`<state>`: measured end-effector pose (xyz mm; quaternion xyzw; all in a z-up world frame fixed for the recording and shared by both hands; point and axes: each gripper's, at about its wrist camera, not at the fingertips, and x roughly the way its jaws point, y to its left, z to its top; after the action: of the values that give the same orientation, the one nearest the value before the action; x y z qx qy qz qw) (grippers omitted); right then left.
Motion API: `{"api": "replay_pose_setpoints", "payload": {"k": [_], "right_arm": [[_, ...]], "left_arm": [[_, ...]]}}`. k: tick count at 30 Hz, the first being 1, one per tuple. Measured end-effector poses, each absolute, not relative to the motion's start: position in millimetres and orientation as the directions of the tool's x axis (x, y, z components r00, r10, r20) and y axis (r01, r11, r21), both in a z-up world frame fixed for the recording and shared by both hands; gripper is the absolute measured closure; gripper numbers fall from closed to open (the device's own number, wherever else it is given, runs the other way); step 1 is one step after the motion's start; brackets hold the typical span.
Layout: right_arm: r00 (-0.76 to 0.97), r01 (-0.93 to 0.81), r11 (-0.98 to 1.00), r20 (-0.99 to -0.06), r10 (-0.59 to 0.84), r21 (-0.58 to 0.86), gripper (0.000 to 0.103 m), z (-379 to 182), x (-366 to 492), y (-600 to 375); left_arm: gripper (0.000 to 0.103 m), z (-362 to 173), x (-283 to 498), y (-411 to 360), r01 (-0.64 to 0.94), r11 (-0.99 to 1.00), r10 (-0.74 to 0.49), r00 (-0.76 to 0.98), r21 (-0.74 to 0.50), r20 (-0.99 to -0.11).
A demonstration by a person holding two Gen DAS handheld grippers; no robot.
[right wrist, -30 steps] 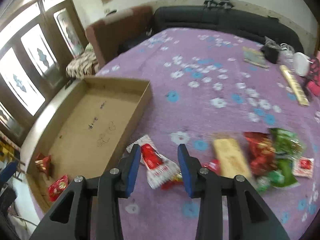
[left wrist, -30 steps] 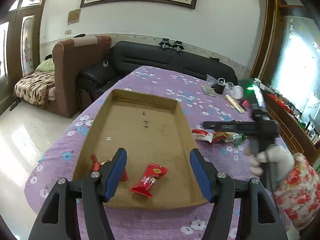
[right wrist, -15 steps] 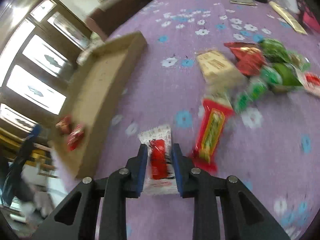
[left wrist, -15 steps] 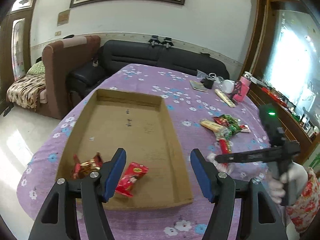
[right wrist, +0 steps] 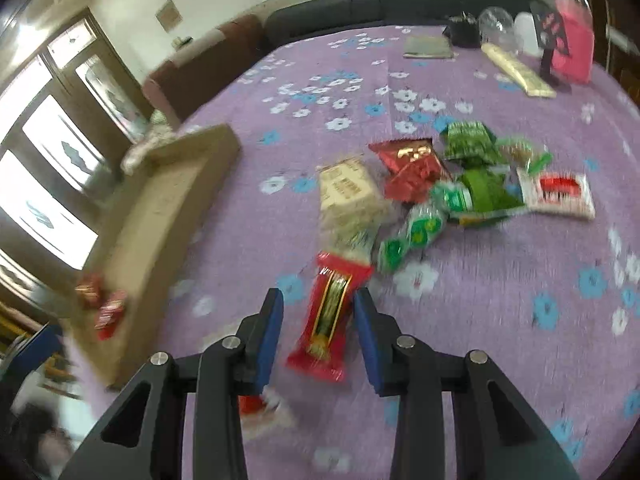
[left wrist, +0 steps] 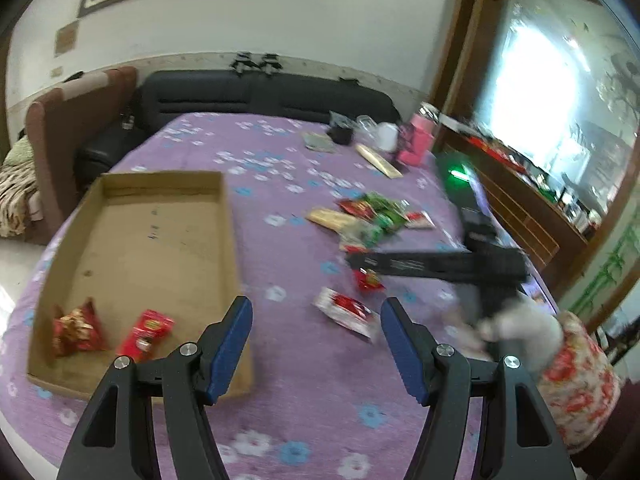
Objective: Organize snacks
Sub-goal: 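Grasp the white-red packet with the left tool while the right tool grasps a red bar, then drop the white-red packet and red bar into the tray with both tools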
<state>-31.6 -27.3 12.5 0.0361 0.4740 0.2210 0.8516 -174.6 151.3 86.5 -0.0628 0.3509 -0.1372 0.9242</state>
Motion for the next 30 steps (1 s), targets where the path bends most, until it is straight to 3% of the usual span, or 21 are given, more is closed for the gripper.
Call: {"api": "replay_pose_setpoints", "payload": {"k": [2, 3, 8, 16, 19, 21, 24, 30], "right_arm": [[0.452, -0.343, 0.907, -0.804, 0.386, 0.243, 0.072, 6.0, -27.3, -22.5], [0.465, -0.342, 0.912, -0.802, 0.374, 0.226, 0.083, 6.7, -27.9, -25.3], [0.479, -0.313, 0.923, -0.802, 0.357, 0.224, 0.085, 6.4, -37.6, -46.9], [0.521, -0.303, 0.886, -0.718, 0.462, 0.350, 0.085, 10.6, -40.9, -85.6], [0.530, -0.316, 0.879, -0.701, 0.476, 0.358, 0.085, 14.4, -43.0, -86.8], [0.532, -0.323, 0.875, -0.696, 0.482, 0.359, 0.085, 16.3, -45.2, -86.2], [0.533, -0.329, 0.873, -0.692, 0.487, 0.361, 0.085, 16.7, -46.0, -86.3], [0.547, -0.332, 0.869, -0.676, 0.493, 0.366, 0.085, 18.4, -47.5, -89.2]], "left_arm": [[0.033, 81.9, -173.0, 139.7, 0.229, 0.950, -0.312, 0.696, -0.212, -0.646], [0.033, 78.9, -170.9, 133.6, 0.234, 0.949, -0.315, 0.685, -0.212, -0.657], [0.033, 63.6, -157.1, 109.4, 0.256, 0.941, -0.335, 0.626, -0.220, -0.704], [0.034, 36.5, -115.0, 79.0, 0.224, 0.964, -0.251, 0.585, -0.144, -0.771], [0.041, 25.8, -98.8, 69.4, 0.216, 0.970, -0.215, 0.569, -0.108, -0.793], [0.061, 17.6, -90.4, 64.0, 0.220, 0.972, -0.195, 0.558, -0.084, -0.807], [0.078, 15.1, -87.2, 61.9, 0.225, 0.971, -0.197, 0.566, -0.080, -0.801], [0.084, 22.9, -90.8, 74.6, 0.212, 0.968, -0.233, 0.581, -0.131, -0.780]]}}
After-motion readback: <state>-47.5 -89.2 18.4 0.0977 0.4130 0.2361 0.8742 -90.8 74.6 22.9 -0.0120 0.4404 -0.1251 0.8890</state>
